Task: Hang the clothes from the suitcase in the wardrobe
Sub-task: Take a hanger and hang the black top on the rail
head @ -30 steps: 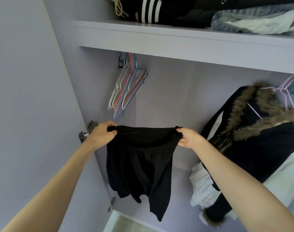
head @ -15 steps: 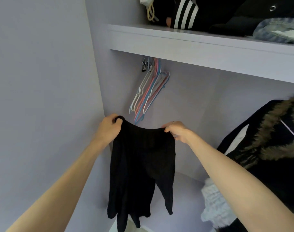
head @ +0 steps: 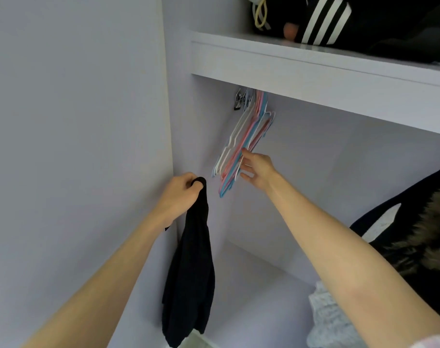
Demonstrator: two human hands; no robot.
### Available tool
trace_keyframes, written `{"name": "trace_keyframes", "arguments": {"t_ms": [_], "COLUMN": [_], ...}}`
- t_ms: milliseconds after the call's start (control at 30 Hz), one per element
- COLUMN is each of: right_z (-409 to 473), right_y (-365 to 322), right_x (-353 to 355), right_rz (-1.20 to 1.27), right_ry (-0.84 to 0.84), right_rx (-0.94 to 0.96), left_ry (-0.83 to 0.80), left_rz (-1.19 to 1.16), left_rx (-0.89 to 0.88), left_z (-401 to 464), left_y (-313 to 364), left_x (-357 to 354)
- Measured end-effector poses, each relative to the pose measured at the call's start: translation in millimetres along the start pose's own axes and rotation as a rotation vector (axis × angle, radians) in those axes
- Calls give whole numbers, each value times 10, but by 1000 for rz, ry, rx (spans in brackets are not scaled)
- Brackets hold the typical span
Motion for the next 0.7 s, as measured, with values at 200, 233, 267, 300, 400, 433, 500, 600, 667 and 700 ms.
{"name": "trace_keyframes", "arguments": {"t_ms": [200, 233, 267, 300, 400, 433, 500, 600, 667, 700], "right_z": [103, 99, 92, 77, 32, 1, -44, -152, -251, -290], "right_y": [-98, -128, -154, -190, -290, -313, -352, -390, -407, -420], "right_x": [33, 50, 83, 149, 383, 451, 553, 638, 657, 654], "right_rz": [89, 96, 118, 130, 77, 44, -23, -87, -114, -128], "right_ry": [74, 82, 100, 133, 254, 287, 331, 353, 346, 333], "right_rx": [23, 34, 45, 63, 106, 112, 140, 210, 239, 251], "left_ry": [9, 11, 12, 11, 4, -2, -13, -12, -14, -15], "left_rz": [-6, -2, -2, -10, -20, -17, -7, 6, 11, 17], "left_rx": [14, 13, 14, 13, 14, 13, 12, 13, 9, 3], "left_z": [143, 147, 158, 166, 174, 168, 154, 133, 110, 99], "left_y": [-71, -70, -74, -76, -77, -69, -51, -34, -16, -1], "left_x": [55, 54, 48, 34, -14, -41, -86, -130, -162, -176]}}
Point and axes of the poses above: each hand's wrist, its own z-axis towards the middle knuckle, its own x-axis out of the back of the hand, y = z × x, the point moved 10 cm from there along z, towards the middle knuckle, and after that the axes turned 11 degrees about -y, right-handed, at the moved point
